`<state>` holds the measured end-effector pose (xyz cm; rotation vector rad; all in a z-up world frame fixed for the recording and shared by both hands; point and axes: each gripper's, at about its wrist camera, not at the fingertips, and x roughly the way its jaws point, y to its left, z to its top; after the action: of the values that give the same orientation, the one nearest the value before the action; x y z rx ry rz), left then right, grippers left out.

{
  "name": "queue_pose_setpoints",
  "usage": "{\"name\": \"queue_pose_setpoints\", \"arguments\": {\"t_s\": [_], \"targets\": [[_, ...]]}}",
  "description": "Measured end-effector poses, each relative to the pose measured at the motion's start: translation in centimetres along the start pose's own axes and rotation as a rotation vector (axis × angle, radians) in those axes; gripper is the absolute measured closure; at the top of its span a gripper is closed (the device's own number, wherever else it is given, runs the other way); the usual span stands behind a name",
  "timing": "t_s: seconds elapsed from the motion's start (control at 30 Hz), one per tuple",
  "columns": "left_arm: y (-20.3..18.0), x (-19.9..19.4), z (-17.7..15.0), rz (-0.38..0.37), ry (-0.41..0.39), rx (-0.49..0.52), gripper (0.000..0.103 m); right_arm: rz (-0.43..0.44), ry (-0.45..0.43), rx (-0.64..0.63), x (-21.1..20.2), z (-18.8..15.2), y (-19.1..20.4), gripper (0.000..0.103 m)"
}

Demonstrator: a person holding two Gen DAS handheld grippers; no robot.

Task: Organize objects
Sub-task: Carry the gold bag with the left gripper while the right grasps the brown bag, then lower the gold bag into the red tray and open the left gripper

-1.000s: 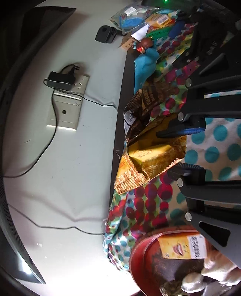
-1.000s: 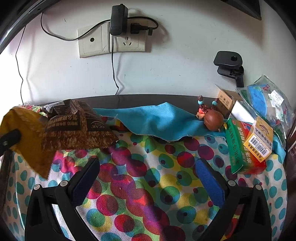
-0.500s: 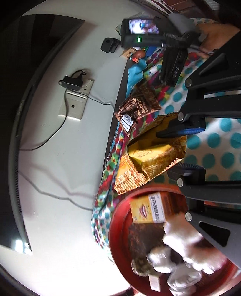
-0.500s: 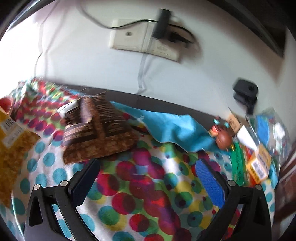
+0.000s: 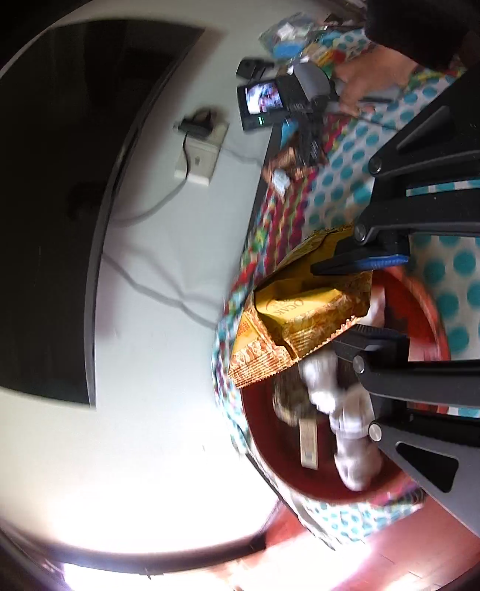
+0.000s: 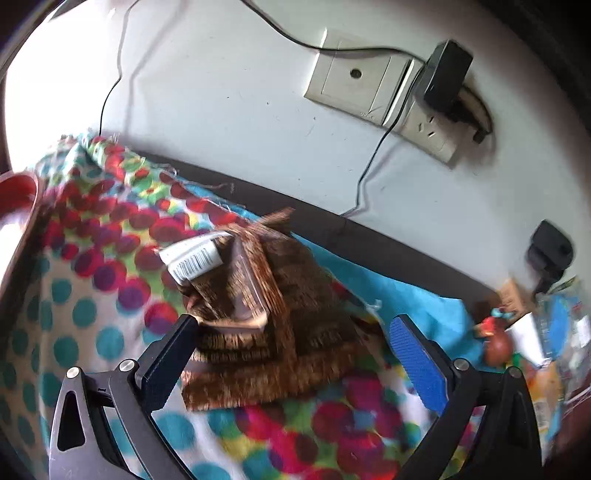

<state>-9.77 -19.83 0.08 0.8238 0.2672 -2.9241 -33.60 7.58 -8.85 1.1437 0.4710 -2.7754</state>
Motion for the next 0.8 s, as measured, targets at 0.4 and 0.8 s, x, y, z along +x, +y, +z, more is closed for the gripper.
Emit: {"name": "queue_pose_setpoints", "arguments": {"t_s": [0.4, 0.8], "targets": [[5.0, 0.7, 0.8, 0.105, 0.002, -0.061, 0.079, 0.061, 0.063, 0.054, 4.2, 1.8, 0.9, 0.000], [6.9, 5.0, 2.6, 0.235, 0.060, -0.088, 0.079, 0.078, 0.049, 0.061, 4.1, 1.8, 0.8, 0.009]]}}
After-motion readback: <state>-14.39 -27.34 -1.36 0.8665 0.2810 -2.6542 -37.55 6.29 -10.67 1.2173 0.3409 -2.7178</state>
